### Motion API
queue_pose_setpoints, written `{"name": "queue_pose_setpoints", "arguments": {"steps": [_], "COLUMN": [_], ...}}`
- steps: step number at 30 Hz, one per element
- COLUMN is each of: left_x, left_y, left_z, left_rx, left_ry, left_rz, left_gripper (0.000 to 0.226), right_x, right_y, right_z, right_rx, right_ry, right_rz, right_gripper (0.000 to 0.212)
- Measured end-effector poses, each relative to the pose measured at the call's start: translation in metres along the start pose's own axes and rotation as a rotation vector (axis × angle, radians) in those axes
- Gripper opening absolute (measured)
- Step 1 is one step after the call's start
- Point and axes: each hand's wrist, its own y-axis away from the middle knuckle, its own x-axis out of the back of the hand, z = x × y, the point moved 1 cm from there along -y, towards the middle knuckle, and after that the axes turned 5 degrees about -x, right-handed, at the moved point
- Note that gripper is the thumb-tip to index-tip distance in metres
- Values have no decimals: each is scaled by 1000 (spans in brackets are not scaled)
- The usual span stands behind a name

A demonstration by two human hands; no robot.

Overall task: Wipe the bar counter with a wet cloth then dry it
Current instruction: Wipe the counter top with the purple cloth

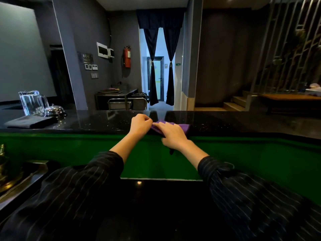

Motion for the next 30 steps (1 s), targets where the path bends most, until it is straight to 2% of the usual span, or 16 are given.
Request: {"name": "queue_pose_setpoints", "arguments": {"steps": [2, 5, 7, 10, 11, 13, 19, 21, 23, 25, 28, 30], "left_x": [-1, -4, -8, -16, -19, -25, -11, -4, 6, 20, 43, 62], "left_y": [1, 8, 21, 43, 48, 50, 63, 68, 70, 72, 80, 86], "left_z": [2, 5, 6, 2, -2, -10, -7, -10, -17, -27, -44, -57], "left_rx": [105, 330, 504, 729, 727, 698, 679, 655, 595, 497, 397, 360], "left_ry": [53, 240, 453, 833, 936, 989, 867, 815, 761, 722, 718, 737], "left_rz": [17, 1, -121, -432, -467, -461, -470, -451, -436, -460, -505, -501], "left_gripper": [20, 15, 18, 21, 23, 20, 16, 18, 13, 13, 22, 20], "right_x": [-2, -3, 0, -2, -4, -13, -34, -35, -34, -33, -38, -46], "right_y": [17, 35, 47, 60, 67, 81, 115, 126, 132, 129, 113, 100], "right_z": [-7, -12, -11, -12, -14, -16, -14, -13, -14, -20, -44, -65], "right_rx": [-66, -87, -71, 31, 75, 141, 254, 262, 208, 116, -4, -69], "right_ry": [-117, -243, -282, -289, -277, -234, -99, -116, -227, -276, -244, -313], "right_rz": [142, 222, 246, 232, 206, 176, 104, 160, 248, 252, 91, -25], "right_gripper": [68, 59, 60, 65, 68, 73, 80, 78, 72, 75, 92, 87]}}
